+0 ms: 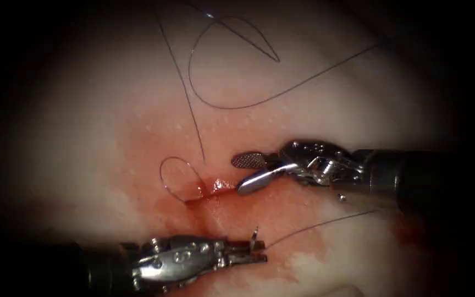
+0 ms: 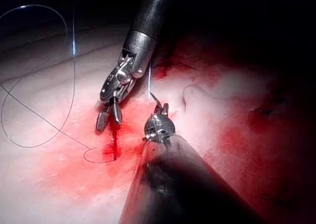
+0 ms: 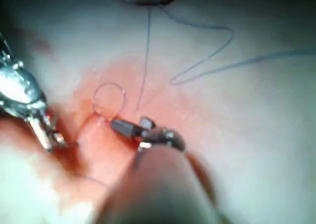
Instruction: Wound Closure
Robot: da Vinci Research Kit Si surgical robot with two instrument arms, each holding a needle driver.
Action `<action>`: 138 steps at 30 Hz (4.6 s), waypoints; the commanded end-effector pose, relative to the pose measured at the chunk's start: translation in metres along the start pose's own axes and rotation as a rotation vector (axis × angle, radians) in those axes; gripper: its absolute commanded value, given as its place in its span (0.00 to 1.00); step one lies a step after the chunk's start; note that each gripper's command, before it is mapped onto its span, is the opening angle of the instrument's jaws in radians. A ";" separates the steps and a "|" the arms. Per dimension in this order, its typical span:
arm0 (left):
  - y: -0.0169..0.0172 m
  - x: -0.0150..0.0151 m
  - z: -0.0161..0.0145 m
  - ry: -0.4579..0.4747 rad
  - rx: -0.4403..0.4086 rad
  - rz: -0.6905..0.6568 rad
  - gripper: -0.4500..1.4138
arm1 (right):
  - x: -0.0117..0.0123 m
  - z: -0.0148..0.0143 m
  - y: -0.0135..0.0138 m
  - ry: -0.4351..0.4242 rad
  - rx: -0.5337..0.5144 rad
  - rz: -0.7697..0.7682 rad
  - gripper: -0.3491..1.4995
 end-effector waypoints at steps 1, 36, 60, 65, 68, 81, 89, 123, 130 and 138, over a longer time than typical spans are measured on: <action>0.0003 -0.0001 0.0006 0.016 -0.015 -0.006 0.00 | 0.0001 0.0008 0.0003 0.001 0.002 -0.002 0.55; 0.0050 0.0089 -0.0071 0.048 -0.044 0.171 0.00 | -0.0042 0.0027 0.0000 -0.096 0.008 -0.098 0.00; 0.0025 0.0163 -0.0157 0.043 0.074 0.302 0.00 | -0.0024 0.0020 -0.0020 -0.123 0.009 -0.081 0.56; 0.0019 0.0163 -0.0167 0.040 0.100 0.318 0.00 | -0.0020 0.0021 -0.0040 -0.128 0.027 -0.104 0.65; 0.0015 0.0161 -0.0167 0.036 0.118 0.332 0.00 | -0.0025 0.0026 -0.0048 -0.142 0.042 -0.113 0.65; 0.0013 0.0155 -0.0163 0.045 0.150 0.335 0.00 | -0.0046 0.0036 -0.0036 -0.219 0.019 -0.147 0.00; 0.0012 0.0150 -0.0158 0.072 0.139 0.345 0.00 | -0.0053 0.0021 -0.0053 -0.321 -0.007 -0.166 0.00; -0.0021 0.0128 -0.0193 0.122 0.177 0.431 0.00 | -0.0012 0.0006 -0.0114 -0.159 -0.155 -0.332 0.84; -0.0019 0.0125 -0.0188 0.120 0.191 0.432 0.00 | -0.0023 0.0027 -0.0097 -0.166 -0.162 -0.356 0.80; -0.0021 0.0122 -0.0187 0.120 0.190 0.434 0.00 | -0.0045 0.0029 -0.0076 -0.250 -0.066 -0.406 0.00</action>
